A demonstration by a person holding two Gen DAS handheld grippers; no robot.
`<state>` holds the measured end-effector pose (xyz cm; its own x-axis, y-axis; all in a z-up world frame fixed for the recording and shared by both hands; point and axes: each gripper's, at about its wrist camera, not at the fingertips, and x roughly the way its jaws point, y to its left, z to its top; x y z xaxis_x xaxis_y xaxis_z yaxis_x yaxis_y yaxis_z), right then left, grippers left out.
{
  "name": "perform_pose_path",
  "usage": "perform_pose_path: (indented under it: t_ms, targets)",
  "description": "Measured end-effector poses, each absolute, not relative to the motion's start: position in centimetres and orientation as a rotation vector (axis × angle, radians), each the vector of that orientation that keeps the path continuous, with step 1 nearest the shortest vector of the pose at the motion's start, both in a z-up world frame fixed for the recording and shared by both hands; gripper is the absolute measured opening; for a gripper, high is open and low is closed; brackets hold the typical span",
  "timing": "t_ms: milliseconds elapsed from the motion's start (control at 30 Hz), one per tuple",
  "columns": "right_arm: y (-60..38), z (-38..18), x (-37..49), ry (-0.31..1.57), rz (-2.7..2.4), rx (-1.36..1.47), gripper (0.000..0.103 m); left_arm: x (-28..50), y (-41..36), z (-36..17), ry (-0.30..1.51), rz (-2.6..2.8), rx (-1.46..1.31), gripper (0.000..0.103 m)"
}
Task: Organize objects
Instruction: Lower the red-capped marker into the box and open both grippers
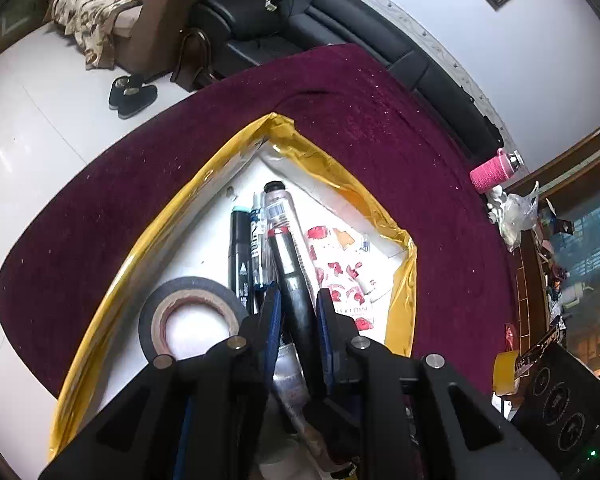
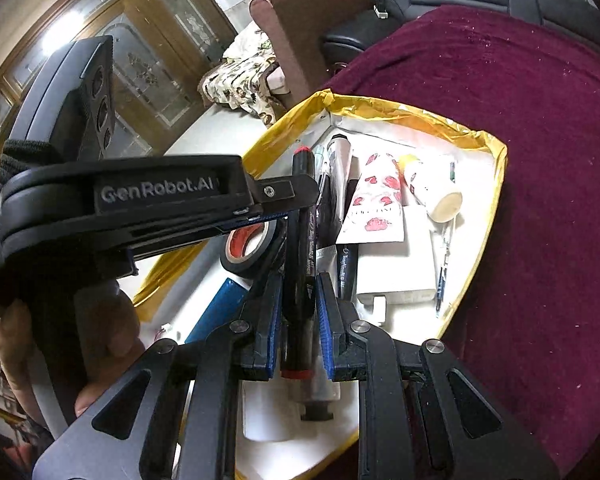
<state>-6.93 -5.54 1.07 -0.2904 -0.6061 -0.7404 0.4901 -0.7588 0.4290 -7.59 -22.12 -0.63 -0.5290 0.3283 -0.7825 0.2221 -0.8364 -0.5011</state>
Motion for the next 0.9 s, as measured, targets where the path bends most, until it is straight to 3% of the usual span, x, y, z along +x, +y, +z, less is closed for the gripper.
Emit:
perform_pose_path:
  t_ms: [67,133,200,267,367,467,667,833,900]
  targets:
    - [-5.5,0.8,-6.9,-0.159,-2.106,1.273,0.025,-7.2,-21.8,-0.4,-0.844,2.547,-1.478,0.021]
    - [-5.3,1.0,-6.5,-0.144,-2.137,1.261,0.039,-6.1,-21.3,0.5,-0.772,2.617,-1.454,0.034]
    - [-4.7,1.7,-5.7,-0.158,-2.127,1.214,0.04,-4.2,-20.8,2.3,-0.682,2.746,-1.368,0.066]
    - [-3.9,2.6,-4.4,-0.156,-2.131,1.158,0.049,-1.8,-19.9,4.3,-0.546,2.944,-1.251,0.081]
    - [-2.6,3.6,-2.3,-0.141,-2.139,1.1,0.056,0.8,-17.6,6.6,-0.2,3.178,-1.102,0.083]
    - [-1.6,3.7,-1.3,-0.128,-2.17,1.09,0.056,0.3,-15.6,6.9,0.08,3.108,-1.258,0.084]
    - [0.3,3.2,-0.3,-0.18,-2.174,1.12,0.056,-0.2,-15.3,5.6,-0.201,2.925,-1.332,0.084]
    - [2.1,3.0,-0.2,-0.209,-2.187,1.134,0.056,-0.4,-14.2,4.5,-0.25,2.865,-1.371,0.084]
    - [2.7,2.8,-0.2,-0.23,-2.188,1.139,0.056,0.1,-13.3,4.7,-0.188,2.929,-1.357,0.084]
